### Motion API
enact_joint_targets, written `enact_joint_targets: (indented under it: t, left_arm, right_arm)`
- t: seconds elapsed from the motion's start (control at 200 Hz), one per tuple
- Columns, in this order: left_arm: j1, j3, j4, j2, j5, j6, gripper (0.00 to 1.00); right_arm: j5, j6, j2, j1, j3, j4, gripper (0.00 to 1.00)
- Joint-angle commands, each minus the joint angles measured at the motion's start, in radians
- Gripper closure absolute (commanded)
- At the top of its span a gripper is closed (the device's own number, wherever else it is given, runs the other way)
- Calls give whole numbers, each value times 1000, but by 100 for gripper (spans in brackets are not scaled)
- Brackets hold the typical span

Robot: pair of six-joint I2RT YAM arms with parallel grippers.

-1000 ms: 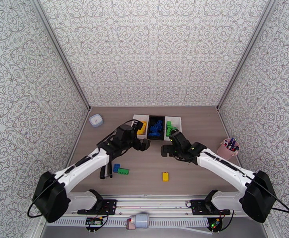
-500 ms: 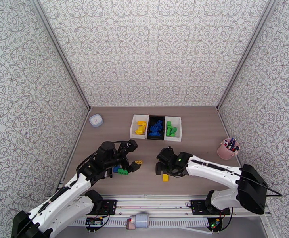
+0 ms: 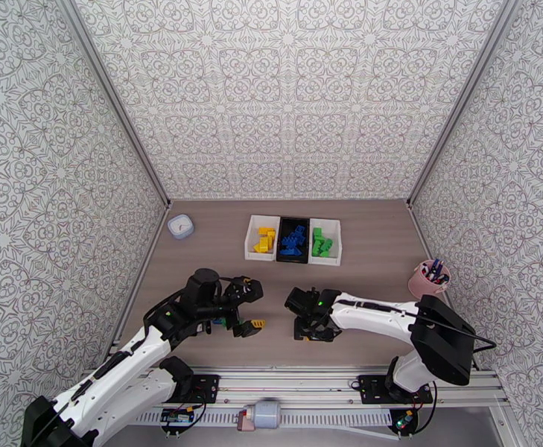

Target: Sort the legos into containers by color

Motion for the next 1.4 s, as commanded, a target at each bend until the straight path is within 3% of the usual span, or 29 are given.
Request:
enact_joint_targets:
  t: [0.0,0.375,0.595,0.845,1.16,1.395]
  left_arm:
    - [-1,-17,-19,-7,38,39,0]
    - [2,-32,3,-13,47,23,0]
    - [15,-71,85,-30,-2,-88,0]
    - [48,-104,152,-53,-84,-195,0]
    - [71,-116,166,-74,-160,-245,0]
    - [77,-125,167,-85,-198,-275,0]
  right_arm:
    - [-2,29,9,4,16,1,44]
    - [50,1,-15,3,44,-6,73]
    - [135,-146,7,-21,169,-39,75]
    - [171,-371,86,-154,349,74,79]
    - [179,-606,390,-247,772,169,80]
    - [156,-668,623,-288,1066,157,79]
